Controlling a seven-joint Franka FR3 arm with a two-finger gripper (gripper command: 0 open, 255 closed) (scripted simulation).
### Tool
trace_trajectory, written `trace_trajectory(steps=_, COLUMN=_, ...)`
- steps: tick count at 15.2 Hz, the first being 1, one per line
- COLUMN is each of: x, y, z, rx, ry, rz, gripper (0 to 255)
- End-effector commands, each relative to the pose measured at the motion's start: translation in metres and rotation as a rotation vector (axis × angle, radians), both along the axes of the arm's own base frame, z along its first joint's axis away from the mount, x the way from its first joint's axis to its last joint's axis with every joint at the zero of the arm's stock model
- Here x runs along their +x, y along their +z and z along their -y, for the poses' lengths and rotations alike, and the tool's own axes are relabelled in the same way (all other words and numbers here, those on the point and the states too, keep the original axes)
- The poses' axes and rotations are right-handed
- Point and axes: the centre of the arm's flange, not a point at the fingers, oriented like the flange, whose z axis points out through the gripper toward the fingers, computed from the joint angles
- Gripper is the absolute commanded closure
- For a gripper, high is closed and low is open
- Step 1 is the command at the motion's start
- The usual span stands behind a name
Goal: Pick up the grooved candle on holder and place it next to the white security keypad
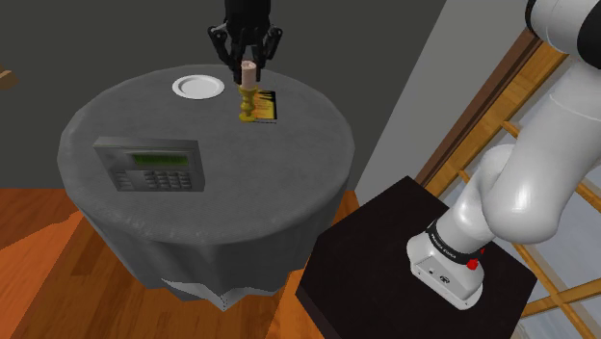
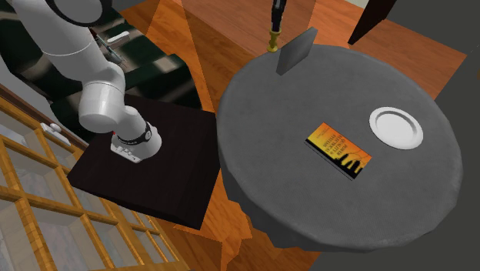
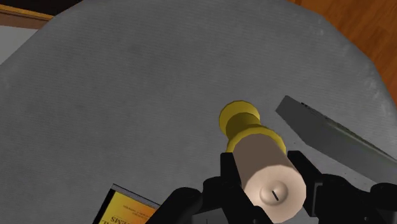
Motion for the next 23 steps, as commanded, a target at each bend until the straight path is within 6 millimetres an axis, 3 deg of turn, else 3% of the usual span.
trace_trajectory(steps=1, x=-0.014, y=-0.002, z=-0.025, rx=0.0, ry=-0.001, rz=0.0, gripper=255)
trace_trajectory(steps=6, x=-0.045, y=-0.002, z=-0.087, rx=0.0, ry=-0.001, rz=0.0, gripper=255)
trace_trajectory(steps=23, x=-0.045, y=-0.091, z=-0.087, rx=0.0, ry=-0.001, rz=0.0, gripper=255)
